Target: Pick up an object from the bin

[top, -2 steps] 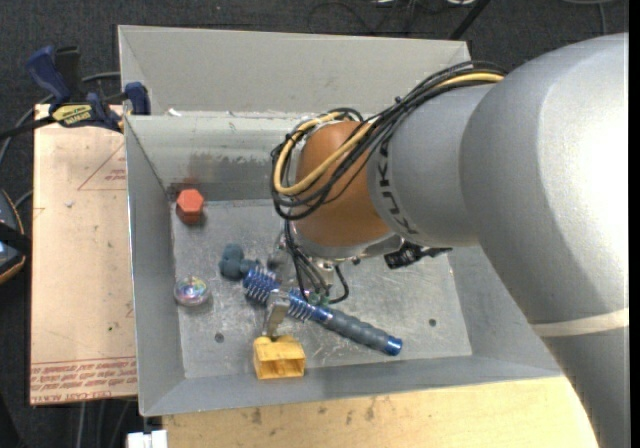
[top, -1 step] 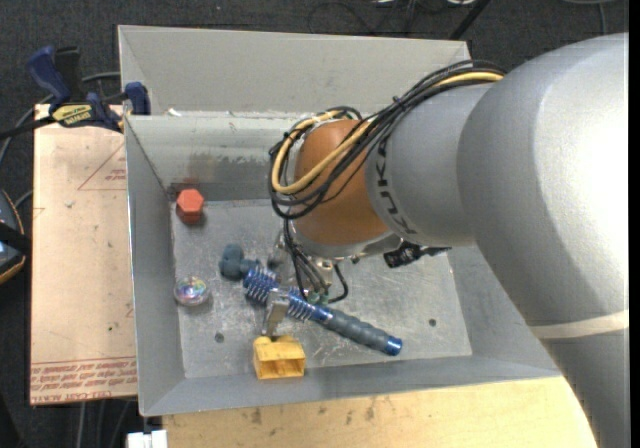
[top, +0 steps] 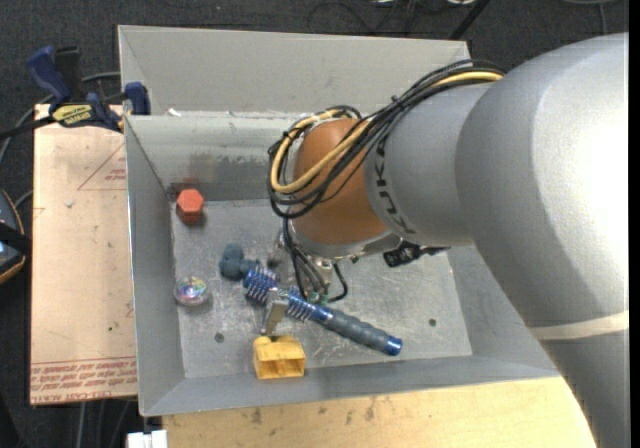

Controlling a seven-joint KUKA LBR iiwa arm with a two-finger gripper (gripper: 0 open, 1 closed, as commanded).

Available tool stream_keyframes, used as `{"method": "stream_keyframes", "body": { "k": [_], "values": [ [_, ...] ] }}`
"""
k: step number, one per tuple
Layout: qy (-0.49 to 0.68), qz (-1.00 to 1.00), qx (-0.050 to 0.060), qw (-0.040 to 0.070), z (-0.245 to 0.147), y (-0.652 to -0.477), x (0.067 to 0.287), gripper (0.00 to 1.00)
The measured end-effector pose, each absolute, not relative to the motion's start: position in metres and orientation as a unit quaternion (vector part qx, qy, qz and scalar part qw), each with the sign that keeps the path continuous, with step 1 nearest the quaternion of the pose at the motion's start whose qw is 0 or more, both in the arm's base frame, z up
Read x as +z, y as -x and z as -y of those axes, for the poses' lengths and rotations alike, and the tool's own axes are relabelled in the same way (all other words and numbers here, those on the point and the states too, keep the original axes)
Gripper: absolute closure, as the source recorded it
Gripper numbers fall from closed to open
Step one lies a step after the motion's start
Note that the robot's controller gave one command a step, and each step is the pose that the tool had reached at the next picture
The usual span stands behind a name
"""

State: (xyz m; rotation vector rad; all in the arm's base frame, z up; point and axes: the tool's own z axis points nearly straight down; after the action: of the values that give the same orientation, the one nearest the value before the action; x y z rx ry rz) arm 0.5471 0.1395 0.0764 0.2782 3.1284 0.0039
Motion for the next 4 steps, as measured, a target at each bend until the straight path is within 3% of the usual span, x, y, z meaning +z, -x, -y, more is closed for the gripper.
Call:
{"method": "stream_keyframes", "body": {
  "k": [1,2,3,4],
  "values": [
    [-0.089,-0.996,0.001,0.001,-0.140,-0.548,0.077,0.00],
    [-0.089,-0.996,0.002,0.003,-0.141,-0.549,0.079,1.00],
    [-0.088,-0.996,0.002,0.003,-0.142,-0.551,0.137,1.00],
    [-0.088,-0.996,0.001,0.000,-0.142,-0.550,0.138,1.00]
  ]
}}
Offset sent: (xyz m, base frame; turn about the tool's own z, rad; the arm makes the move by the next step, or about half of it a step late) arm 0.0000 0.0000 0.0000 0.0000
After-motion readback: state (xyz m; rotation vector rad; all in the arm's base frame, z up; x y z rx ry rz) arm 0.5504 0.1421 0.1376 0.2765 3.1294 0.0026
